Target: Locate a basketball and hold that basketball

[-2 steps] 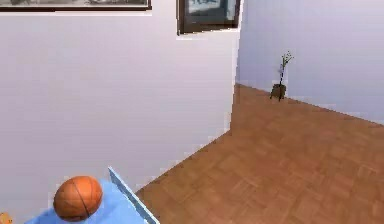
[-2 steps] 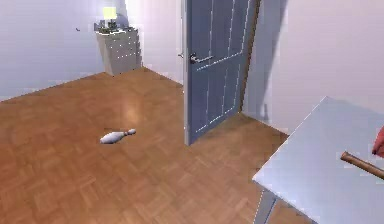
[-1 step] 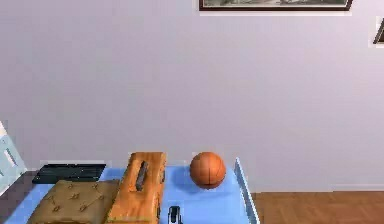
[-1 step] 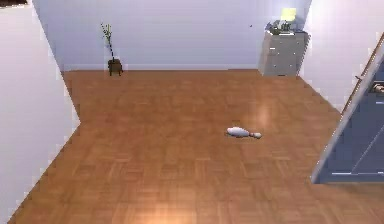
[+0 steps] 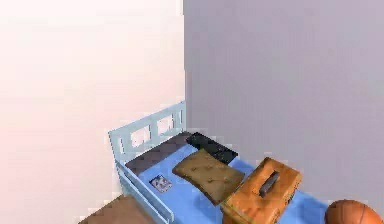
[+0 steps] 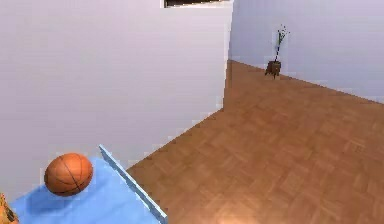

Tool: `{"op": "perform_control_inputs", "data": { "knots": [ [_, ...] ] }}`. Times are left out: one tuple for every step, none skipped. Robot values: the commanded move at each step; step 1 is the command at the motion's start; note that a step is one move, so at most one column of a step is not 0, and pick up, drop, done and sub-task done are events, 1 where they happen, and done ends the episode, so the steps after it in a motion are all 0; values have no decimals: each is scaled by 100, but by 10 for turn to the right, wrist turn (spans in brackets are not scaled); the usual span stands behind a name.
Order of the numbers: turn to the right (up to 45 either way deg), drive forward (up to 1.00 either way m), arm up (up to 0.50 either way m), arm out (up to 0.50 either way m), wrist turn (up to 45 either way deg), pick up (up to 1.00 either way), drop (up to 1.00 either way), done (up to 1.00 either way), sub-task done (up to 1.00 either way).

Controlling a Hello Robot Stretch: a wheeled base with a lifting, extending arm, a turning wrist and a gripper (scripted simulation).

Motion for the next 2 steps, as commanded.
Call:
{"op": "perform_control_inputs", "data": {
  "knots": [
    [-360, 0, 0, 0, 0, 0, 0, 0, 0],
    [450, 0, 0, 0, 0, 0, 0, 0, 0]
  ]
}}
